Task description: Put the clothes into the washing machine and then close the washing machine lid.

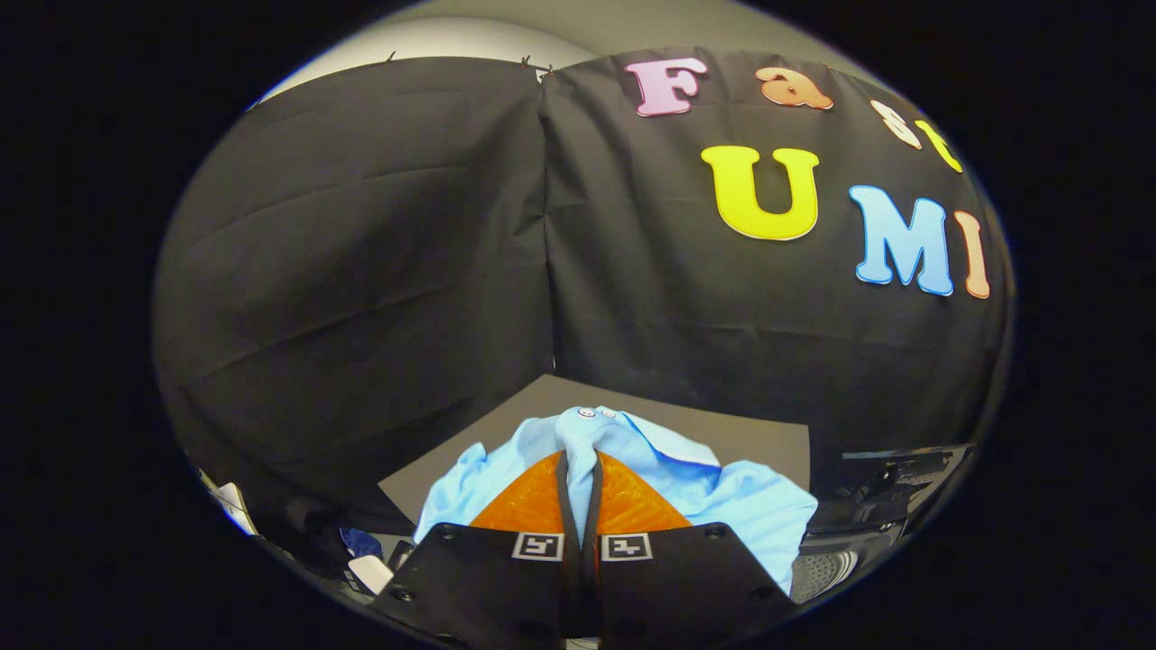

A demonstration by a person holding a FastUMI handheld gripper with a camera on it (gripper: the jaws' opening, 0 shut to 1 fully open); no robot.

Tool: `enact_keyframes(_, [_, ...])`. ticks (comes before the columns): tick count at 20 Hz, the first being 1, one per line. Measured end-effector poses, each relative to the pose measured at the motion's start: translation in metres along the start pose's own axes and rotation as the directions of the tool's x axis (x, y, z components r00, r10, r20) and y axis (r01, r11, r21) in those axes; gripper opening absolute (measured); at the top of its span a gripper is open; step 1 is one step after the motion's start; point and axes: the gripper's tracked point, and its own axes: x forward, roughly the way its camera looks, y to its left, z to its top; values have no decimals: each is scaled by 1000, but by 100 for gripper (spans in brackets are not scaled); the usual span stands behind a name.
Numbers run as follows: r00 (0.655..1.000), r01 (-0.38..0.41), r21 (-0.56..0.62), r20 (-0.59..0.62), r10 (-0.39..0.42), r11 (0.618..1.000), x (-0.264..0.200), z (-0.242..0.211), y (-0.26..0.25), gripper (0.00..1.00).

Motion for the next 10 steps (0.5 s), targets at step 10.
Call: enact_keyframes(10, [998,0,-15,67,1,1000,-45,49,-36,1])
